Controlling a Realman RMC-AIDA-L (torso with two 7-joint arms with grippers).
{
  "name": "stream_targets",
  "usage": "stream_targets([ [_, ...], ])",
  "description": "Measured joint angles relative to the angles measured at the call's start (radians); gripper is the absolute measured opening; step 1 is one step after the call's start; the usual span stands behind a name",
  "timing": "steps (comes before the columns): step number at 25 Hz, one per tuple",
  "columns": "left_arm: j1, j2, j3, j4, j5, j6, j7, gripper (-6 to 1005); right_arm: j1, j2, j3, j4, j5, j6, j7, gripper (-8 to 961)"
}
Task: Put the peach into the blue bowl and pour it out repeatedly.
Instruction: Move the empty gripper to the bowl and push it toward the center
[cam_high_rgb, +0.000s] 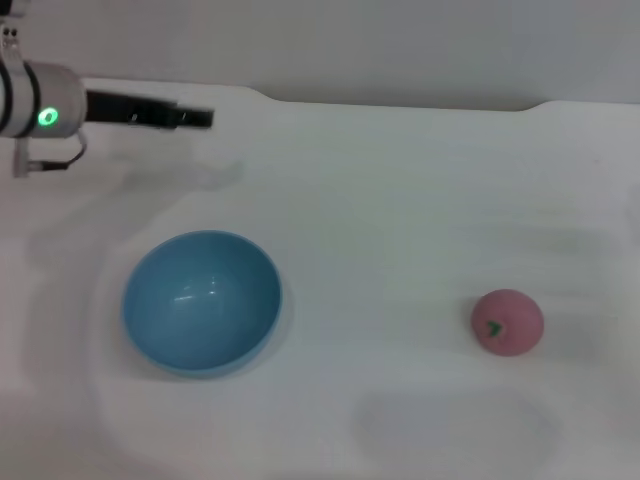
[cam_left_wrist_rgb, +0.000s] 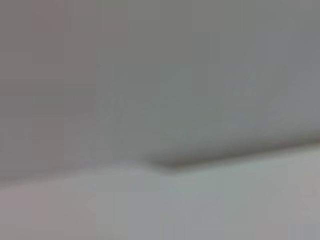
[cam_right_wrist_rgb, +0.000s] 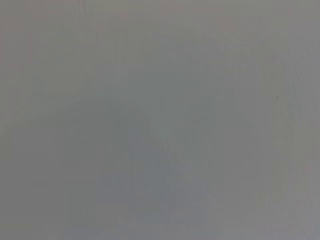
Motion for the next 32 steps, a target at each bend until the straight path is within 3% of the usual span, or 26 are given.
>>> stream_targets([
  [2, -0.014, -0.008, -0.054, 0.055, 0.182, 0.131, -0.126, 823, 0.004, 0.0, 0.0, -0.002, 0.0, 0.014, 0.0, 609],
  [5, -0.01, -0.026, -0.099, 0.171, 0.329, 0.309, -0.234, 823, 0.012, 0.0, 0.0, -0.008, 0.0, 0.04, -0.001, 609],
  [12, 0.032, -0.074, -0.18, 0.38, 0.401, 0.562, -0.245, 823, 0.035, 0.0, 0.0, -0.019, -0.002, 0.085, -0.006, 609],
  [32, 0.083, -0.085, -0.185, 0.348, 0.453, 0.608, -0.25, 824, 0.057, -0.002, 0.0, -0.037, -0.002, 0.096, -0.007, 608],
])
